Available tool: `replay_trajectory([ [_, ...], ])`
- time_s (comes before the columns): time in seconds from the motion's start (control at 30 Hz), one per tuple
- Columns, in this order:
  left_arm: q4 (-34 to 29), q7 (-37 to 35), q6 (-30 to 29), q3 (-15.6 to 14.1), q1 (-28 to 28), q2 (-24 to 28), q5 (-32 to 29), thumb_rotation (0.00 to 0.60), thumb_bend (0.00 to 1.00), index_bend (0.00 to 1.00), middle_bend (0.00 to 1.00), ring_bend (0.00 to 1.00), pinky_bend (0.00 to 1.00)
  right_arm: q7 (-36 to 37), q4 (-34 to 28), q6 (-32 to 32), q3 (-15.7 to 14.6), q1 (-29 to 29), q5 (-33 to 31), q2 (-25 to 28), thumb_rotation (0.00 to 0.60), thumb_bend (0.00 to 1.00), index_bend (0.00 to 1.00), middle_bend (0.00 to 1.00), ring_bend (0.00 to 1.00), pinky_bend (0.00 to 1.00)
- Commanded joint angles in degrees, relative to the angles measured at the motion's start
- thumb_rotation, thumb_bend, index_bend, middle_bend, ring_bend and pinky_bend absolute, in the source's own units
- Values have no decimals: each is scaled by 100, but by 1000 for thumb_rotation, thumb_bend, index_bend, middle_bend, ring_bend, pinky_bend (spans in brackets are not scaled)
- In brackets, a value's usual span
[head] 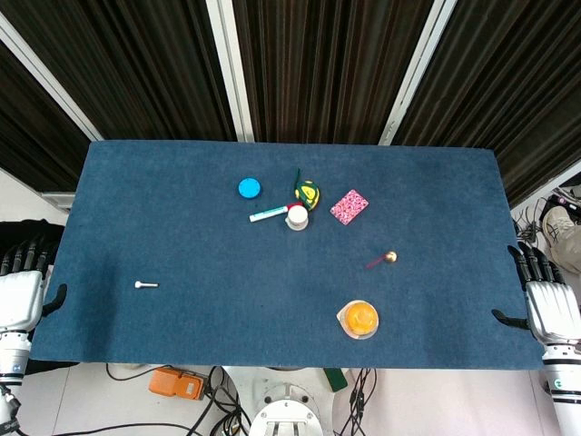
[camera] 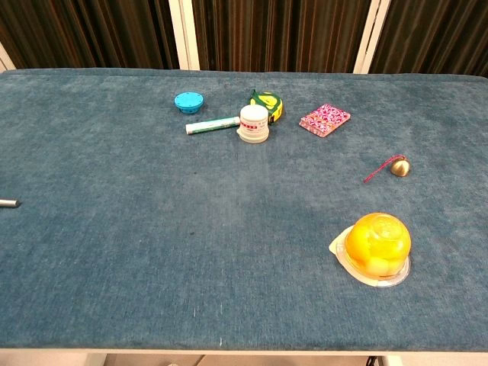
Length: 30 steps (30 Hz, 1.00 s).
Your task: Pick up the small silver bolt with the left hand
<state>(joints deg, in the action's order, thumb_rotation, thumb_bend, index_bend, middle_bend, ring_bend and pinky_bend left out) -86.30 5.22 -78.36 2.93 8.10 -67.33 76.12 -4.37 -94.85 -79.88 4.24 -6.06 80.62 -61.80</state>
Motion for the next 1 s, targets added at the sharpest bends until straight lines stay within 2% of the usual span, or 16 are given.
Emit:
replay_trajectory([
  [0.03,3,-3,3,5,-5,1,1,600,342,122,15,0,68,1,-2,1,0,0,-1,2,600,161,57,74,68,173],
  [0.4,-23,22,44,-1,-12,-4,37,600,342,122,15,0,68,12,2,3,-2,0,6,2,600,161,57,74,67,173],
  [0.6,-356,160,109,-28,56,-49,146,600,322,122,15,0,68,4,-22,-2,-7,9,-2,-5,600,161,57,75,67,173],
  [0.67,-547,360,191,-42,138,-91,197,600,302,122,15,0,68,-1,-26,-6,-5,12,-6,-4,600,161,57,74,67,173],
  [0.8,-1160,1338,470,-15,378,-164,8,600,261,124,15,0,68,-12,-29,12,-12,9,-11,-4,600,161,57,74,67,173],
  [1.0,-1696,2196,875,69,726,-474,-429,600,245,198,15,0,68,0,-29,58,-13,-9,-25,7,600,161,57,75,68,173],
])
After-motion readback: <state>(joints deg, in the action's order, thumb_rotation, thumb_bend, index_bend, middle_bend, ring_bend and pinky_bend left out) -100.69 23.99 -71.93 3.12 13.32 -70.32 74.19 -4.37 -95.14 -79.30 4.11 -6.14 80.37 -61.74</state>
